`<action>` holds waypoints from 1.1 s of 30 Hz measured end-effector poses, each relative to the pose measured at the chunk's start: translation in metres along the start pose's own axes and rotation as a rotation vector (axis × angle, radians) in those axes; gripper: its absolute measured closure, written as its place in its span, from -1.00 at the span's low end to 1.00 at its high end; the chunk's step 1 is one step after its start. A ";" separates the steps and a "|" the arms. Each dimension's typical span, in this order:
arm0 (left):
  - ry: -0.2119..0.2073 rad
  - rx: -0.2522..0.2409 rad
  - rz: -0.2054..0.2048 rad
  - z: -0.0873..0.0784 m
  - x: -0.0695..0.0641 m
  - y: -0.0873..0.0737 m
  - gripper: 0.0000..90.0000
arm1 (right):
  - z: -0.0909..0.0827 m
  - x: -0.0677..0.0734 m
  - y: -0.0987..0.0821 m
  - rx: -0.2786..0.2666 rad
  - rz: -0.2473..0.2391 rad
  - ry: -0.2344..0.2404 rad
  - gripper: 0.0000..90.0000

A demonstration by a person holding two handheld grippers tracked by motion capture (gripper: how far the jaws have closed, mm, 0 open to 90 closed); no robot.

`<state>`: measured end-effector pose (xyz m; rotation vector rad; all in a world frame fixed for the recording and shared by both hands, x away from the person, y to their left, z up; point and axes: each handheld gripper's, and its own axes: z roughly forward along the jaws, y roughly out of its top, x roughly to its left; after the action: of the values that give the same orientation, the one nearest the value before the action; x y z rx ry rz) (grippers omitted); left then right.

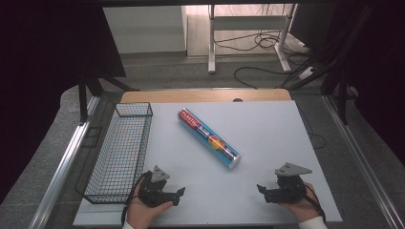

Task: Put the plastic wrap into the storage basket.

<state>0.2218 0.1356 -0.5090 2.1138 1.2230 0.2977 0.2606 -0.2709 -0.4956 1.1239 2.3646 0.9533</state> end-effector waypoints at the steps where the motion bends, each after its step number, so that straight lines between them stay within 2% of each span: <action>1: 0.001 0.000 -0.001 0.000 0.001 0.000 -0.64 | 0.000 0.000 0.000 -0.005 -0.001 0.004 -0.72; 8: 0.001 -0.001 -0.009 0.001 0.002 0.001 -0.64 | -0.001 0.000 0.000 -0.024 -0.005 0.024 -0.68; 16: -0.019 -0.004 -0.011 0.003 -0.001 0.003 -0.64 | -0.004 0.002 0.002 -0.026 0.022 0.029 -0.62; 22: -0.019 -0.003 0.006 0.001 -0.004 0.003 -0.64 | -0.006 0.007 0.007 -0.020 0.025 0.023 -0.61; 24: -0.021 -0.007 0.010 0.000 -0.006 0.003 -0.64 | -0.008 0.010 0.009 -0.021 0.038 0.040 -0.59; 33: -0.020 0.007 -0.002 0.002 0.000 0.004 -0.64 | -0.008 0.014 0.017 -0.002 0.019 0.043 -0.58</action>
<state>0.2257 0.1333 -0.5082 2.1165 1.2160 0.2709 0.2570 -0.2556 -0.4785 1.1378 2.3902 0.9955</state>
